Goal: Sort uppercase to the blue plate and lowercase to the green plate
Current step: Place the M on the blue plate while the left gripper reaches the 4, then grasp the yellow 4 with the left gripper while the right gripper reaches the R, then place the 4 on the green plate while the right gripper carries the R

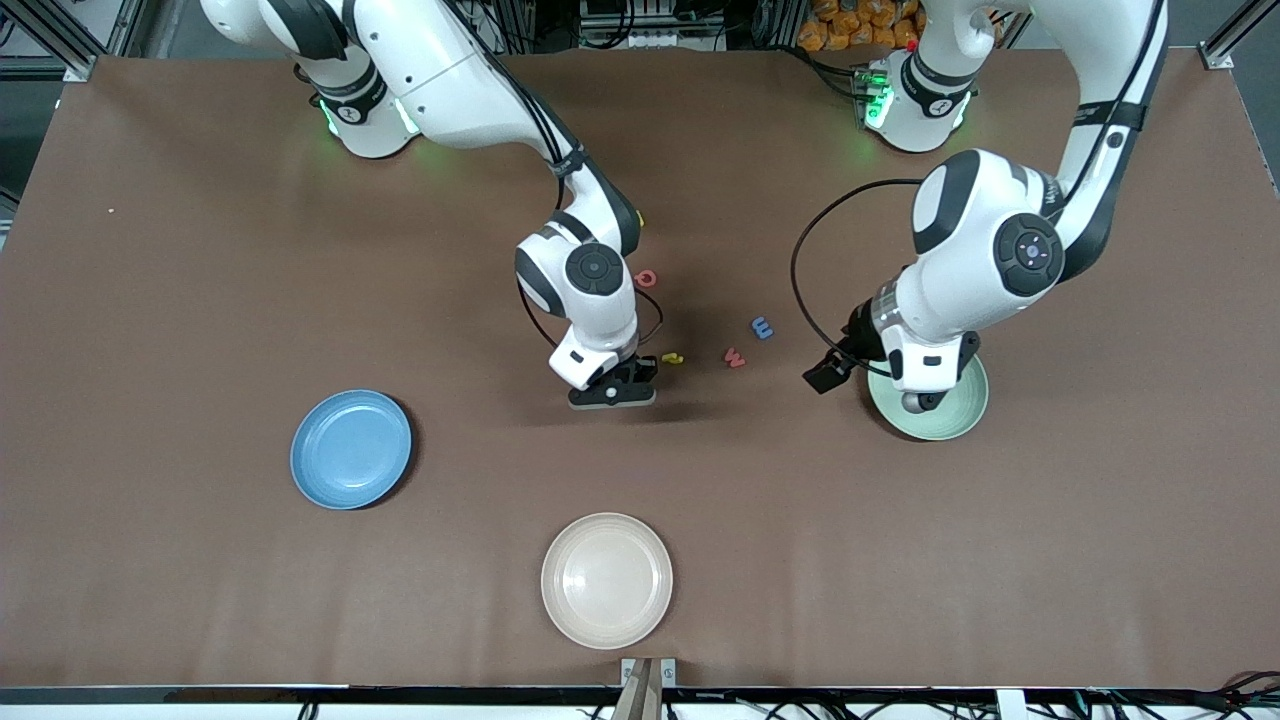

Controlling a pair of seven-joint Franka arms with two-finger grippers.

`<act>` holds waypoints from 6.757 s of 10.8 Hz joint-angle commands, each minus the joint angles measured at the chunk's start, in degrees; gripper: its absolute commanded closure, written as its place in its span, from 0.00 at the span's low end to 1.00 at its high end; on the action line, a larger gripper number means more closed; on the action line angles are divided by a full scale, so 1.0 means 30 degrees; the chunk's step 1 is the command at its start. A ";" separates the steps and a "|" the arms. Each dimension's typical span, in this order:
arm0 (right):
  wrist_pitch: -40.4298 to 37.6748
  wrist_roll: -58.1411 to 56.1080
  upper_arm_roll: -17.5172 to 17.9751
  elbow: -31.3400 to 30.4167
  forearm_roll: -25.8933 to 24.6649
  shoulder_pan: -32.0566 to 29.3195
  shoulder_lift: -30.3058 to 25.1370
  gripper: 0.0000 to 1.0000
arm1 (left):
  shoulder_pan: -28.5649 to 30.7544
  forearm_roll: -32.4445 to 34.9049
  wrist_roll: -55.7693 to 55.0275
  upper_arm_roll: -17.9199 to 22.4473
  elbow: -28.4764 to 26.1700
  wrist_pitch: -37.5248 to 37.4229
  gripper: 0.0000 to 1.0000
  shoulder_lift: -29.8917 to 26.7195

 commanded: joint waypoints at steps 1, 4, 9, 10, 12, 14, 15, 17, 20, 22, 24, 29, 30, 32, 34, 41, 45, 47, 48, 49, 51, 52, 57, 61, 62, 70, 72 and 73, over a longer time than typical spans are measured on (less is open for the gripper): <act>-0.2386 -0.0625 0.0226 0.0506 0.0130 -0.1094 -0.1414 1.00 | -0.0159 -0.1266 -0.0648 0.0004 -0.0053 0.0680 0.00 0.0154; -0.5517 -0.3372 0.0168 0.0450 0.0423 -0.3023 -0.3084 1.00 | -0.0684 -0.1856 -0.1465 0.0033 -0.0083 0.1498 0.00 0.0533; -0.9949 -0.9754 0.0080 0.0041 0.0365 -0.7736 -0.4407 1.00 | -0.2003 -0.1886 -0.3047 0.0004 0.0121 0.2966 0.00 0.2026; -0.9925 -1.1045 0.0109 -0.0338 0.0394 -0.8763 -0.4495 1.00 | -0.2324 -0.1886 -0.3457 0.0033 0.0122 0.3199 0.00 0.2261; -0.9721 -1.2372 0.0109 -0.0488 0.0394 -1.0291 -0.4234 1.00 | -0.2881 -0.1915 -0.4481 0.0004 0.0210 0.3609 0.00 0.2788; -0.8993 -1.3017 0.0109 -0.0983 0.0394 -1.1171 -0.3940 1.00 | -0.3292 -0.2292 -0.5420 0.0004 0.0444 0.4223 0.00 0.3228; -0.8552 -1.3717 0.0138 -0.1247 0.0394 -1.1726 -0.3823 1.00 | -0.3323 -0.2963 -0.5511 0.0004 0.0445 0.4893 0.00 0.3462; -0.8140 -1.4046 0.0138 -0.1250 0.0423 -1.2201 -0.3413 0.92 | -0.3878 -0.3903 -0.5542 0.0004 0.0387 0.6183 0.00 0.4018; -0.7874 -1.4105 0.0138 -0.1104 0.0394 -1.2114 -0.3382 0.07 | -0.4377 -0.4432 -0.5600 0.0004 0.0269 0.7767 0.00 0.4926; -0.8078 -1.3931 0.0138 -0.0842 0.0365 -1.1938 -0.3615 0.00 | -0.4611 -0.4638 -0.5600 0.0004 0.0269 0.8616 0.00 0.5454; -0.9155 -1.3813 0.0197 -0.0140 0.0394 -1.1530 -0.4111 0.00 | -0.5429 -0.5048 -0.5600 0.0004 0.0210 0.9788 0.00 0.6273; -1.0685 -1.2531 0.0226 0.0508 0.0423 -0.9919 -0.6044 0.00 | -0.6223 -0.5050 -0.5600 0.0033 -0.0140 1.0580 0.00 0.6774; -1.0832 -1.1972 0.0255 0.0508 0.0423 -0.9654 -0.6454 0.00 | -0.6398 -0.5050 -0.5571 0.0033 -0.0344 1.1048 0.00 0.6891; -1.0979 -1.1966 0.0255 0.0537 0.0453 -0.8923 -0.7188 0.00 | -0.6458 -0.5050 -0.5571 0.0033 -0.0405 1.1723 0.00 0.7184; -1.1619 -1.1153 0.0255 0.0537 0.0453 -0.8396 -0.7657 0.00 | -0.6575 -0.5050 -0.5513 0.0033 -0.0610 1.1931 0.00 0.7302; -1.0165 -0.8310 0.0255 -0.0280 0.0453 -0.4705 -0.7104 0.00 | -0.7132 -0.5050 -0.5512 0.0033 -0.0903 1.3248 0.00 0.7712; -0.6886 -0.7251 0.0285 -0.1422 0.0453 -0.3530 -0.6108 0.01 | -0.7278 -0.5050 -0.5483 0.0004 -0.1372 1.3865 0.03 0.7742; -0.5711 -0.7221 0.0285 -0.1689 0.0482 -0.3470 -0.5642 0.01 | -0.7278 -0.5050 -0.5395 0.0004 -0.1372 1.3865 0.13 0.7742; -0.5387 -0.6785 0.0285 -0.1689 0.0482 -0.3412 -0.5377 0.01 | -0.7279 -0.5050 -0.5395 0.0004 -0.1372 1.3865 0.18 0.7742; -0.4862 -0.6201 0.0314 -0.1718 0.0482 -0.3093 -0.5027 0.01 | -0.7279 -0.5050 -0.5395 0.0004 -0.1372 1.3865 0.22 0.7742; -0.3807 -0.5523 0.0343 -0.1864 0.0482 -0.2914 -0.4381 0.02 | -0.7366 -0.5050 -0.5395 0.0004 -0.1372 1.3865 0.29 0.7742; -0.3396 -0.5434 0.0314 -0.2126 0.0482 -0.2885 -0.4292 0.05 | -0.7395 -0.5050 -0.5395 0.0004 -0.1372 1.3865 0.33 0.7742; -0.2426 -0.3477 0.0898 -0.2832 0.0453 -0.2738 -0.3736 0.21 | -0.7541 -0.5020 -0.5220 0.0033 -0.1401 1.3865 0.55 0.7742; -0.1138 -0.2386 0.1866 -0.3006 0.0307 -0.2709 -0.2710 0.21 | -0.7776 -0.4815 -0.4869 0.0062 -0.1489 1.3865 0.90 0.7742; -0.0498 -0.2444 0.2099 -0.3414 0.0161 -0.2737 -0.2680 0.21 | -0.7777 -0.4786 -0.4868 0.0091 -0.1518 1.3865 0.94 0.7742; 0.0827 -0.3967 0.2716 -0.4473 -0.0836 -0.2767 -0.2240 0.27 | -0.7515 -0.3096 -0.3784 0.0209 -0.1840 1.2817 1.00 0.7070; 0.0885 -0.4027 0.2716 -0.4473 -0.1186 -0.2767 -0.2036 0.27 | -0.6961 -0.1252 -0.3755 0.0296 -0.1812 1.0626 1.00 0.6252; 0.0915 -0.4027 0.2716 -0.4444 -0.1246 -0.2767 -0.1948 0.30 | -0.6260 0.0209 -0.3725 0.0239 -0.1782 0.9482 1.00 0.5813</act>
